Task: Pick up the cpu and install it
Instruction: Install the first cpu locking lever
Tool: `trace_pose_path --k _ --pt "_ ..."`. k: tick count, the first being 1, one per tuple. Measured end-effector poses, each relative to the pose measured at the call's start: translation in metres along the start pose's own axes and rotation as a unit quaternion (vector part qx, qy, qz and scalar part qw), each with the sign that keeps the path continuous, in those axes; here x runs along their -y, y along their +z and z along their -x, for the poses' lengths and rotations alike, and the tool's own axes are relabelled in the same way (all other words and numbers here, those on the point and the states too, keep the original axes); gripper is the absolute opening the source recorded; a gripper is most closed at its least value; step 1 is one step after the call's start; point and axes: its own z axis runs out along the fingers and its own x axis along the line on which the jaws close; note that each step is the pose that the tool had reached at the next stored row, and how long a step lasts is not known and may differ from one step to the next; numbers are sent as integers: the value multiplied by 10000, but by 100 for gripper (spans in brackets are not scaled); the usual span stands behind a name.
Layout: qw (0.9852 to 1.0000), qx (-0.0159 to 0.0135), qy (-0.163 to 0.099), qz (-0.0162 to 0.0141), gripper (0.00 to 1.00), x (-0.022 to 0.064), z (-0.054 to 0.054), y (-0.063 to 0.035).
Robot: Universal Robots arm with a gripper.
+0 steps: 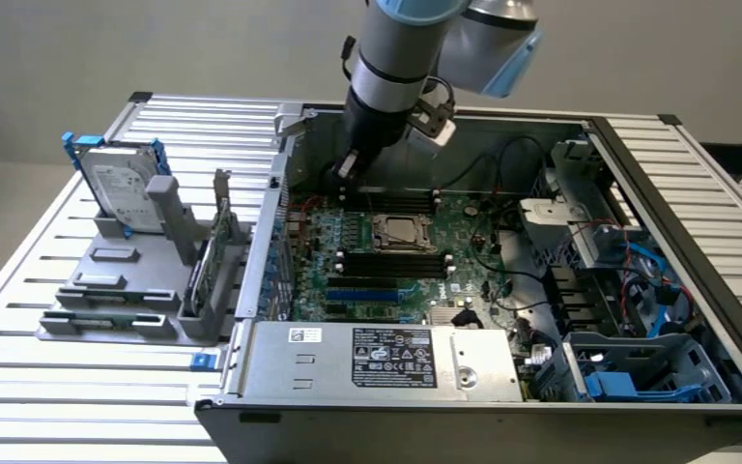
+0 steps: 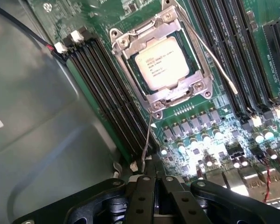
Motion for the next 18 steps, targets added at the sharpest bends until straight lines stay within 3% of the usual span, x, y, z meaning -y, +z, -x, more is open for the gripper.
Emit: trace_pose_path --k 5,9,11,14,18 --pt "9995 -153 14 272 11 11 -20 4" --pt "9982 -285 34 533 11 19 -23 -2" --pt "9977 -323 79 585 11 13 -26 16" --pt "9973 -364 124 619 11 2 -26 61" --pt "9967 -394 197 681 11 -10 -16 104"
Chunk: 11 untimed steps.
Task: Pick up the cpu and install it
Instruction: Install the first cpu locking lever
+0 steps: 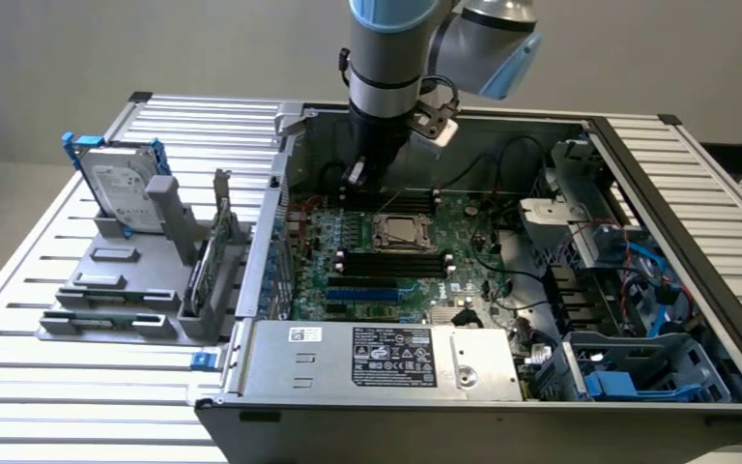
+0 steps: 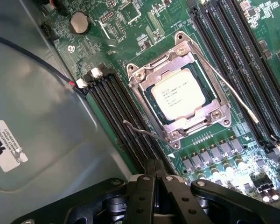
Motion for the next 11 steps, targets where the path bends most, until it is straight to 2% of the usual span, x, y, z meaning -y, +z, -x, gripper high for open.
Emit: trace_pose_path --k 6,7,11 --pt "9997 -26 83 216 11 -7 13 29" --pt "9997 -30 86 228 11 -10 23 36" --pt "9997 -33 87 232 11 -27 88 52"
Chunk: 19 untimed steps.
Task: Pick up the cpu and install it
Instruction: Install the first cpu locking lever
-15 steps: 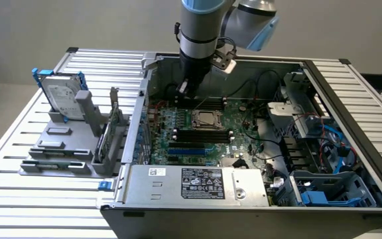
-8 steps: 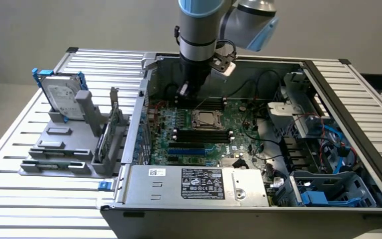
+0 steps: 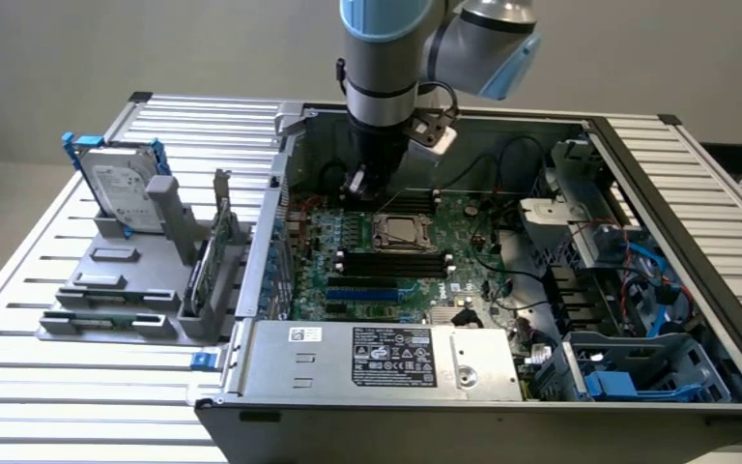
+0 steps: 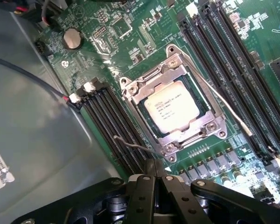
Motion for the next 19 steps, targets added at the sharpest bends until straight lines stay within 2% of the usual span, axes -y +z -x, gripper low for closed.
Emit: trace_pose_path --k 4,7,12,15,17,19 --pt "10000 -24 -18 34 11 -1 7 17" --pt "9999 -71 -63 75 11 -1 10 30" --pt "9998 -145 -122 66 11 2 32 73" --pt "9997 -172 -134 67 11 10 45 100" --pt "9997 -190 -138 77 11 11 50 119" --pt "9996 -216 -146 101 11 9 55 139"
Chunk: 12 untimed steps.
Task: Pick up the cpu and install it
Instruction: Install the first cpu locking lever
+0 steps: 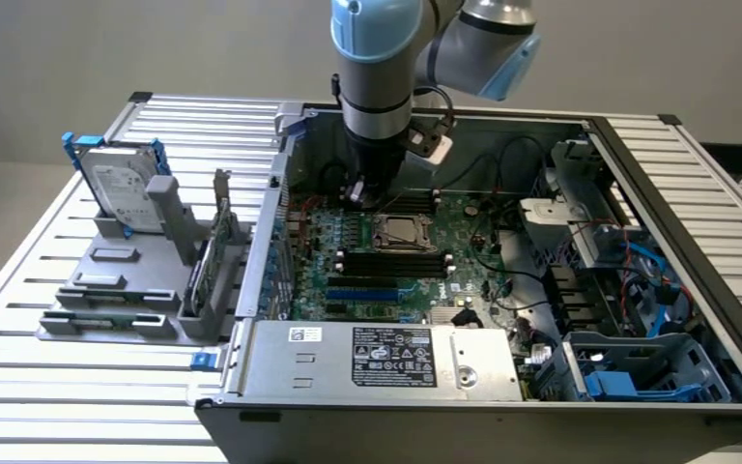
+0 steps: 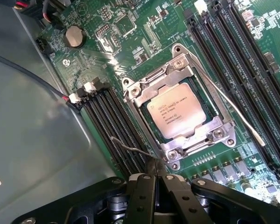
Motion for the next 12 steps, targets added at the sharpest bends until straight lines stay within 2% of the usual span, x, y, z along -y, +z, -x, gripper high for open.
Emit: trace_pose_path --k 5,12 --pt "10000 -40 -11 30 11 -2 8 29" --pt "10000 -45 -12 34 11 5 10 32"
